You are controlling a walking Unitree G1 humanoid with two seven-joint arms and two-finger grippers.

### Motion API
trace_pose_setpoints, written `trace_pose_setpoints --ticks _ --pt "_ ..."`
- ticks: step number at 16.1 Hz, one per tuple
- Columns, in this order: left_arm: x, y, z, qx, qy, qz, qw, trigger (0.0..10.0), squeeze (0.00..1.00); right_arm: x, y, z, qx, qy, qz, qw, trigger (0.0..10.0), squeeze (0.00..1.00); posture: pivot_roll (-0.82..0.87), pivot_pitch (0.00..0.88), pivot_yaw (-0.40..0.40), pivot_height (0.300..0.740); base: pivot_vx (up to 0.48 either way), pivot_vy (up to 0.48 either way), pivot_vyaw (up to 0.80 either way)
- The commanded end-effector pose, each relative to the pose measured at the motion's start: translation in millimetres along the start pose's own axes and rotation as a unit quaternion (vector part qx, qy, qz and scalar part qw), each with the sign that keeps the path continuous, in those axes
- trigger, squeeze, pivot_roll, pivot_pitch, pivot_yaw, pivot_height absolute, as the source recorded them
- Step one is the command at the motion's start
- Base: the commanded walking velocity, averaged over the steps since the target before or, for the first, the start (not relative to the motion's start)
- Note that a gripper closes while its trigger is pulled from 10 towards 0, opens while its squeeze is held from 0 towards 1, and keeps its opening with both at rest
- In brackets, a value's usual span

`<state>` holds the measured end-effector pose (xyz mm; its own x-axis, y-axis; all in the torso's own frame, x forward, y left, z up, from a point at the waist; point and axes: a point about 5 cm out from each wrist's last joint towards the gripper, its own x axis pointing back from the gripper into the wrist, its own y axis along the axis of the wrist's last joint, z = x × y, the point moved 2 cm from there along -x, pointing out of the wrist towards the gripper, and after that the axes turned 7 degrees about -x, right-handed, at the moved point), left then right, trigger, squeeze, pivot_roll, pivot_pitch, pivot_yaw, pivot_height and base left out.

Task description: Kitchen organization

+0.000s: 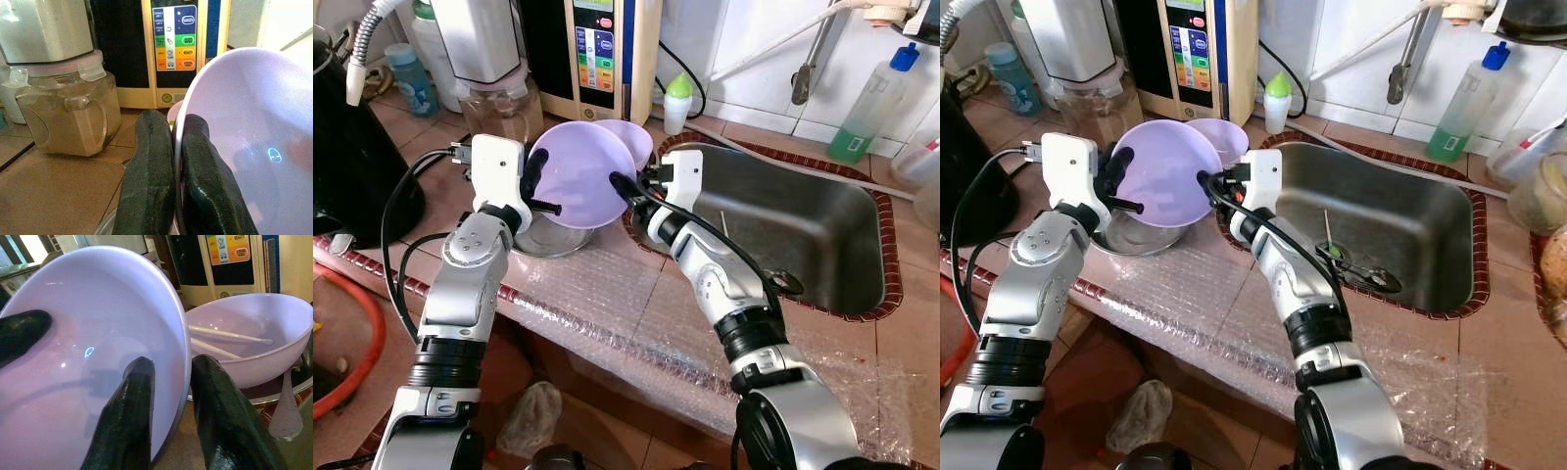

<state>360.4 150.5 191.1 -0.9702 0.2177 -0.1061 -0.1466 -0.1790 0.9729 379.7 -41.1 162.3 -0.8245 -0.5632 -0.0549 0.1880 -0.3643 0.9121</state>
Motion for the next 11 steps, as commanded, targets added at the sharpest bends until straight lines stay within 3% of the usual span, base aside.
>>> trace_pose_setpoints --ticks 1,2,5,7,9,10,11 --pt "-1.0 14.2 -5.5 -0.002 -0.016 -0.032 0.999 0.0 0.0 -1.4 0.4 -2.6 -0.003 -0.01 0.001 1.0 1.6 0.0 0.03 0.0 -0.006 0.74 0.0 0.0 0.0" --pt "-1.0 14.3 -6.2 -0.001 -0.017 -0.033 0.999 0.0 0.0 -1.5 0.5 -3.5 -0.004 -0.013 0.0 1.0 0.0 0.0 0.03 0.0 -0.006 0.74 0.0 0.0 0.0" --pt "-0.8 18.2 -11.9 -0.01 -0.034 -0.05 0.998 0.0 0.0 -1.7 1.5 -8.1 -0.015 -0.031 0.005 0.999 0.0 0.0 0.03 0.0 -0.001 0.74 0.0 0.0 0.0" --pt "1.8 29.0 -20.1 -0.038 -0.058 -0.087 0.994 3.7 0.0 -2.8 6.1 -11.3 -0.052 -0.047 0.005 0.998 0.0 0.0 0.03 0.0 0.0 0.74 0.0 0.0 0.0" --pt "2.7 38.5 -24.7 -0.066 -0.073 -0.117 0.988 5.8 0.0 -3.1 10.1 -15.0 -0.078 -0.06 0.006 0.995 0.0 0.0 0.03 0.0 0.001 0.74 0.0 0.0 0.0" --pt "2.6 41.6 -26.0 -0.076 -0.077 -0.125 0.986 8.4 0.0 -3.3 12.3 -16.7 -0.087 -0.065 0.002 0.994 0.0 0.0 0.03 0.0 0.001 0.74 0.0 0.0 0.0" --pt "2.1 44.7 -28.0 -0.088 -0.083 -0.134 0.984 10.0 0.0 -3.0 16.3 -20.5 -0.102 -0.077 -0.008 0.992 0.0 0.0 0.03 0.0 0.0 0.74 0.0 0.0 0.0"
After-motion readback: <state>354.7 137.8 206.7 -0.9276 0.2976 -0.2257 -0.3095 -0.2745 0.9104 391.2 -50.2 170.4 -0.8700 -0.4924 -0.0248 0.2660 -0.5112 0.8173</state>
